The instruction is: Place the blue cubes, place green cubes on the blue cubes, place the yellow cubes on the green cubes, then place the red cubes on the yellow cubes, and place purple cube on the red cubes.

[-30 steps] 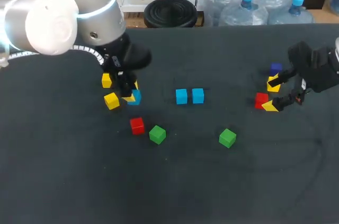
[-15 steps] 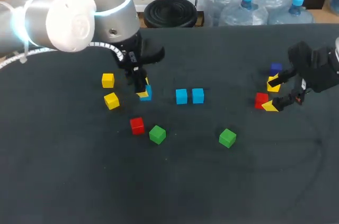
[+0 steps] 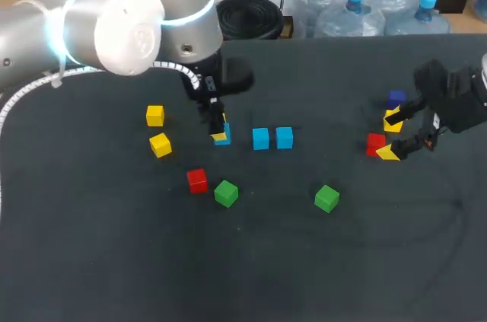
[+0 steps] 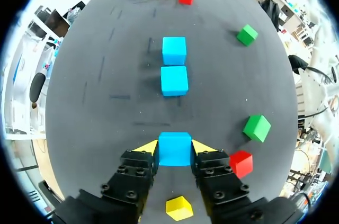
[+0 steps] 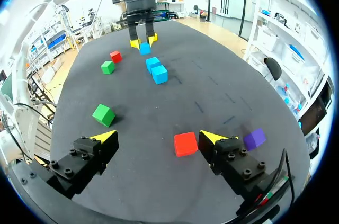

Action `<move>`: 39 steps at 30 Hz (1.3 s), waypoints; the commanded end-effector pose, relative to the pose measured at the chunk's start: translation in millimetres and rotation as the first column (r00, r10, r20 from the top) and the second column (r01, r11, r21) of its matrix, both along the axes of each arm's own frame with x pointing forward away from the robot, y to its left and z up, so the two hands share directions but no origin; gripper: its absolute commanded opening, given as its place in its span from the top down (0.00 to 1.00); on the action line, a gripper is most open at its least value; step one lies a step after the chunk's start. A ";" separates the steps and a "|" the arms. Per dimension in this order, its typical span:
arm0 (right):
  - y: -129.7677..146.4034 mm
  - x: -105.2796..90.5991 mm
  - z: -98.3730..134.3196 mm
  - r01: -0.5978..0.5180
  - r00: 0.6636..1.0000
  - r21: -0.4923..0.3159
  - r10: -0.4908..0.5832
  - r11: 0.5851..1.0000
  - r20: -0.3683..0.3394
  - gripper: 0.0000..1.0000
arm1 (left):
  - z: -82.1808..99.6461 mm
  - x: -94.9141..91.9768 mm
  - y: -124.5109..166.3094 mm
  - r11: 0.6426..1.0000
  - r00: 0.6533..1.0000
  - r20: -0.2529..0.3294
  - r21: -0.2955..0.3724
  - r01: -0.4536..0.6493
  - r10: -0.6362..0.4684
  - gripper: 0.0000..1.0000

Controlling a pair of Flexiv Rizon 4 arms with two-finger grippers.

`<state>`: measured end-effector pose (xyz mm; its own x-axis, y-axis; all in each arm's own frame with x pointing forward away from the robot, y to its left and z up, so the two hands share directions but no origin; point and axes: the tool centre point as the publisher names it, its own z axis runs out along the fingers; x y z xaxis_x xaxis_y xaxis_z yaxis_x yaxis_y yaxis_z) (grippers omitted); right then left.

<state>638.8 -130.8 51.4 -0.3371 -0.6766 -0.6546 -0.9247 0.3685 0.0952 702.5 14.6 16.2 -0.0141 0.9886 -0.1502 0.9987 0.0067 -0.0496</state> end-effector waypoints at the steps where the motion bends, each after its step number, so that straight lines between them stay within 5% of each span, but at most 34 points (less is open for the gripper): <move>1: 0.3 0.3 -0.5 0.000 1.000 0.000 0.000 1.000 0.000 0.00 | -1.5 8.8 -7.9 1.000 1.000 -0.012 0.020 0.002 -0.002 1.00; 39: 0.3 0.3 -0.5 0.000 1.000 0.000 0.000 1.000 0.000 0.00 | -10.8 -0.9 -26.0 1.000 1.000 -0.005 0.021 0.009 -0.009 1.00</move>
